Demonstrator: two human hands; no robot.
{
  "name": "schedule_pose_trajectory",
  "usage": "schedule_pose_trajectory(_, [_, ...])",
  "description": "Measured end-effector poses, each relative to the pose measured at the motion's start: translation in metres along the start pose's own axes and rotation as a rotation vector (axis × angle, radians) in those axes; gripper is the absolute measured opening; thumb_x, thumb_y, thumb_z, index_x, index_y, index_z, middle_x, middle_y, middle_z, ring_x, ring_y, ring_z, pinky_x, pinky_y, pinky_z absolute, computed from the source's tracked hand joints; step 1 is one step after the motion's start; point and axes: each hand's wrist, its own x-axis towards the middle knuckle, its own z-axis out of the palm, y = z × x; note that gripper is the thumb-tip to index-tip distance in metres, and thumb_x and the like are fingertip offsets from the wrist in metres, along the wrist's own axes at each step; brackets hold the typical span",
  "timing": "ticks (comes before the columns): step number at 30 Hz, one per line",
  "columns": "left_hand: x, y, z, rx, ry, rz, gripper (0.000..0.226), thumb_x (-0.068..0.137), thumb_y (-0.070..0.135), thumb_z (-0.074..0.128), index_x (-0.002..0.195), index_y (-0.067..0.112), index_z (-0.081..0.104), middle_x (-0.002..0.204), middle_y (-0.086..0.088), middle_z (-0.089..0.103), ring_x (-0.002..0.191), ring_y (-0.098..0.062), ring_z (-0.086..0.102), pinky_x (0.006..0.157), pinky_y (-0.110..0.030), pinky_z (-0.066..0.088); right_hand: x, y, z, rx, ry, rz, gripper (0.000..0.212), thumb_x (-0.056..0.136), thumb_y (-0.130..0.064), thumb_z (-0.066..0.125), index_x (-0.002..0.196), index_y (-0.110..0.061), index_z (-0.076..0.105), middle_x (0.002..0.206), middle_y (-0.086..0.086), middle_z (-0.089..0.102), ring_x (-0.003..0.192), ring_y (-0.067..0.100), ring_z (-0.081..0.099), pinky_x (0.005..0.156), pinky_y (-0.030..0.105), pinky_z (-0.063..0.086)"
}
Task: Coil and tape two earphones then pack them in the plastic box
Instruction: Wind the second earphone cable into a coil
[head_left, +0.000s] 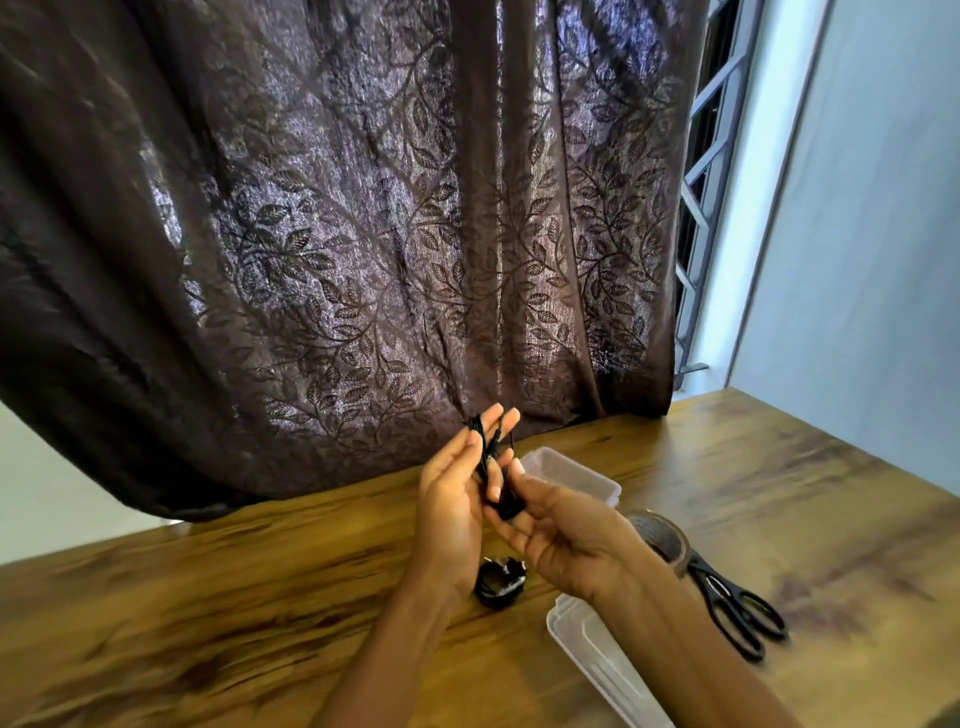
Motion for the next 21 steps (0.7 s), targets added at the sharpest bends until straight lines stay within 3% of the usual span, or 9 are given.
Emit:
schedule_pose_trajectory(2, [-0.003, -0.007, -0.001, -0.025, 0.026, -0.018, 0.029, 0.094, 0.010, 0.036, 0.107, 0.008, 0.063, 0.107, -0.005, 0.071, 0.046, -0.004, 0.032, 0.068, -0.018, 0.042, 0.002, 0.007, -0.004, 0.009, 0.053, -0.021, 0.014, 0.089, -0.005, 0.054, 0.081, -0.004, 0.066, 0.064, 0.006, 0.071, 0.052, 0.011, 0.067, 0.052, 0.024, 0.056])
schedule_pose_trajectory(5, [-0.006, -0.015, -0.001, -0.066, 0.078, -0.041, 0.025, 0.093, 0.010, 0.042, 0.101, 0.005, 0.065, 0.097, -0.006, 0.074, 0.044, -0.003, 0.036, 0.080, -0.021, 0.051, 0.006, 0.014, -0.013, 0.014, 0.133, -0.076, 0.023, 0.083, 0.001, 0.062, 0.062, -0.004, 0.070, 0.063, 0.008, 0.069, 0.056, 0.014, 0.067, 0.057, 0.026, 0.057])
schedule_pose_trajectory(9, [-0.007, -0.028, -0.003, -0.051, 0.216, -0.104, 0.014, 0.089, 0.007, 0.054, 0.083, 0.008, 0.067, 0.065, -0.003, 0.065, 0.047, -0.005, 0.046, 0.065, -0.021, 0.052, 0.011, 0.023, -0.024, -0.060, 0.233, -0.171, 0.010, 0.077, 0.004, 0.066, 0.071, -0.004, 0.069, 0.068, 0.009, 0.067, 0.068, 0.019, 0.062, 0.068, 0.030, 0.052])
schedule_pose_trajectory(12, [-0.009, -0.038, -0.007, 0.014, 0.290, -0.177, 0.020, 0.088, 0.011, 0.058, 0.068, 0.012, 0.059, 0.052, 0.005, 0.051, 0.057, -0.012, 0.049, 0.065, -0.025, 0.045, 0.012, 0.029, -0.033, -0.114, 0.318, -0.235, 0.004, 0.076, 0.003, 0.068, 0.076, -0.001, 0.069, 0.064, 0.008, 0.069, 0.065, 0.018, 0.063, 0.067, 0.029, 0.050])
schedule_pose_trajectory(16, [-0.014, -0.056, -0.013, 0.209, 0.414, -0.268, 0.021, 0.090, 0.013, 0.056, 0.069, 0.011, 0.061, 0.065, -0.001, 0.064, 0.069, -0.017, 0.060, 0.072, -0.031, 0.049, 0.015, 0.034, -0.048, -0.158, 0.409, -0.295, 0.004, 0.077, 0.002, 0.067, 0.080, 0.001, 0.069, 0.066, 0.009, 0.070, 0.064, 0.016, 0.066, 0.061, 0.026, 0.051])
schedule_pose_trajectory(21, [-0.022, -0.079, -0.033, 0.408, 0.365, -0.435, 0.019, 0.092, 0.011, 0.051, 0.077, 0.015, 0.061, 0.075, -0.001, 0.063, 0.070, -0.013, 0.057, 0.059, -0.024, 0.042, 0.015, 0.039, -0.070, -0.246, 0.472, -0.361, 0.006, 0.075, 0.007, 0.068, 0.074, 0.001, 0.066, 0.065, 0.010, 0.067, 0.054, 0.013, 0.064, 0.055, 0.024, 0.051])
